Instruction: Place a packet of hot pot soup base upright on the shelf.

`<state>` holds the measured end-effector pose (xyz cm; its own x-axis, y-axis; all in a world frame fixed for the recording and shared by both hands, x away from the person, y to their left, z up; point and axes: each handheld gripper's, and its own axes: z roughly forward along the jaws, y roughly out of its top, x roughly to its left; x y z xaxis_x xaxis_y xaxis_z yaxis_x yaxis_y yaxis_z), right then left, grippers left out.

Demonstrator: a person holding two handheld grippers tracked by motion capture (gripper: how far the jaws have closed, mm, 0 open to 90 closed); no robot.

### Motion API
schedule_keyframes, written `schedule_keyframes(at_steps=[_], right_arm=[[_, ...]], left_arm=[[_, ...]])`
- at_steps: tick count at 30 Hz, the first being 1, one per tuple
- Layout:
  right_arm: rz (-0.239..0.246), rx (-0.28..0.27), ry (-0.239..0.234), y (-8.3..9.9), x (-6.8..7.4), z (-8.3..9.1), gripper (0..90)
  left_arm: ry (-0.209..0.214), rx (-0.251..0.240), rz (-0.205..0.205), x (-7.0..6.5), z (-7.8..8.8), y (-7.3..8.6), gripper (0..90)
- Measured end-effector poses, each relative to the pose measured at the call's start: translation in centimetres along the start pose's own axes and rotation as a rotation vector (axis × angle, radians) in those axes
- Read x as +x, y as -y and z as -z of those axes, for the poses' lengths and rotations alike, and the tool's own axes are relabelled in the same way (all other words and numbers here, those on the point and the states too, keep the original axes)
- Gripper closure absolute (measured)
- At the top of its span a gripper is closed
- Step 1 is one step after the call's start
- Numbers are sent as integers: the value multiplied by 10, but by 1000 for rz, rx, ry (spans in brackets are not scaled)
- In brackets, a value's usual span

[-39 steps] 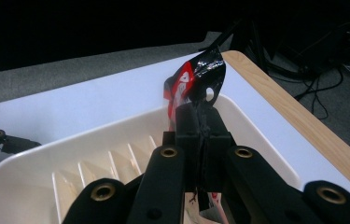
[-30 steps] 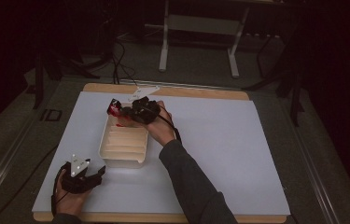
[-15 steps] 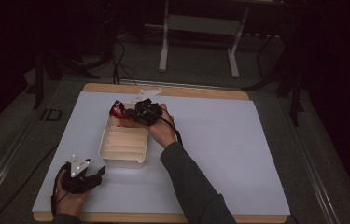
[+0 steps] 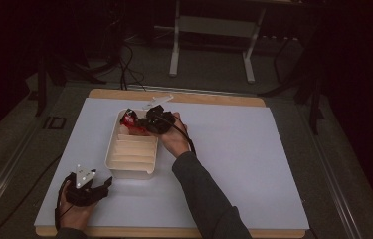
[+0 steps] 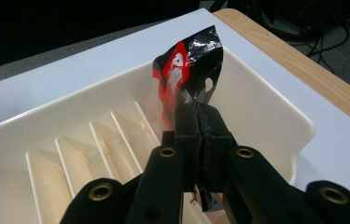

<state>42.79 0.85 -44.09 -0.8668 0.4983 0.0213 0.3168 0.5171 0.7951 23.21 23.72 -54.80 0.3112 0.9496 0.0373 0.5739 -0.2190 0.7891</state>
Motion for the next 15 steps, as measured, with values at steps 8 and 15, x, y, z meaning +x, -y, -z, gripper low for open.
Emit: schedule_keyframes(at_steps=[8, 15], right_arm=[[-48, 2, 75, 0, -8, 3, 607], [-120, -35, 111, 4, -20, 15, 548]], left_arm=[[1, -1, 0, 0, 0, 0, 344], [1, 1, 1, 0, 0, 0, 344]])
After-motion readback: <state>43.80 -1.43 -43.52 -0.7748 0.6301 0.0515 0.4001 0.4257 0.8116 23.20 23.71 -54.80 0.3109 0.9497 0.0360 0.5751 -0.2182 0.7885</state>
